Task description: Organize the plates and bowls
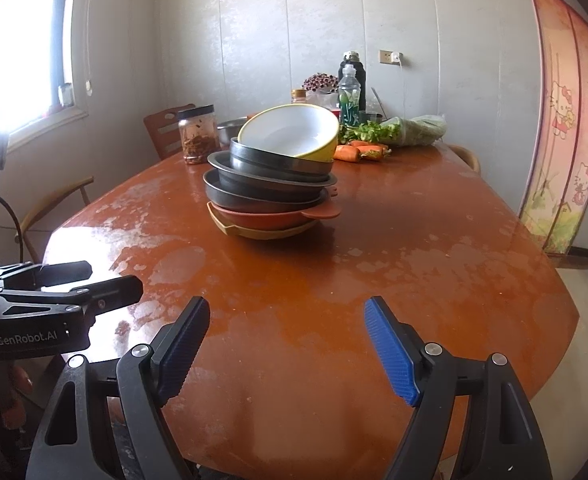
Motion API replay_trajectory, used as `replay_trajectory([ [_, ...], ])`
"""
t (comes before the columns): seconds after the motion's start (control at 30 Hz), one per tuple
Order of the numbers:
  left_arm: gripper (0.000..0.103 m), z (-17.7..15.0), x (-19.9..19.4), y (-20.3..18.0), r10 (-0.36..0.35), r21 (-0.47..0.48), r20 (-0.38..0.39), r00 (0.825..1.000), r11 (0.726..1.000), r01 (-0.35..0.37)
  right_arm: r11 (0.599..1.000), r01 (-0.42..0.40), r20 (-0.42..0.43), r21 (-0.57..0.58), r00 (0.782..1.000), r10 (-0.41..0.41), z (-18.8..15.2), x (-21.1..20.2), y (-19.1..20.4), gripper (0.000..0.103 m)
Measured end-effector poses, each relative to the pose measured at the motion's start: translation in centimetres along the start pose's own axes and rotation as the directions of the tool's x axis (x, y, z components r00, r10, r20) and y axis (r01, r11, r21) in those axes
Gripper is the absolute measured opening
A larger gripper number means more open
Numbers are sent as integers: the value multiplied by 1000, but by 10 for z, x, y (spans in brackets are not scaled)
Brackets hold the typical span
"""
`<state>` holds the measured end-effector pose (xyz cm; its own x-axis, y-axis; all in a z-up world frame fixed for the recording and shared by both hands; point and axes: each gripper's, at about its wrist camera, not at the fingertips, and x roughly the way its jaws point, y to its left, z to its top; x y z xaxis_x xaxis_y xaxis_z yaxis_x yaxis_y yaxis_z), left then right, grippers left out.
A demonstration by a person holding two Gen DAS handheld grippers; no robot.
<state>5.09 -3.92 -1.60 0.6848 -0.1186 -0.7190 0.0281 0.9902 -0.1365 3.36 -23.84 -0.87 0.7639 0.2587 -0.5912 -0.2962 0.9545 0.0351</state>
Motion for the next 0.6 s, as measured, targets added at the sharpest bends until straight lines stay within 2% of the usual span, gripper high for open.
replay_trajectory([
  [0.6,83,-8,5,-8,1,16,-21,1000,1000,-1,1000,1,2,1,1000,-1,-4,-2,-2,81],
])
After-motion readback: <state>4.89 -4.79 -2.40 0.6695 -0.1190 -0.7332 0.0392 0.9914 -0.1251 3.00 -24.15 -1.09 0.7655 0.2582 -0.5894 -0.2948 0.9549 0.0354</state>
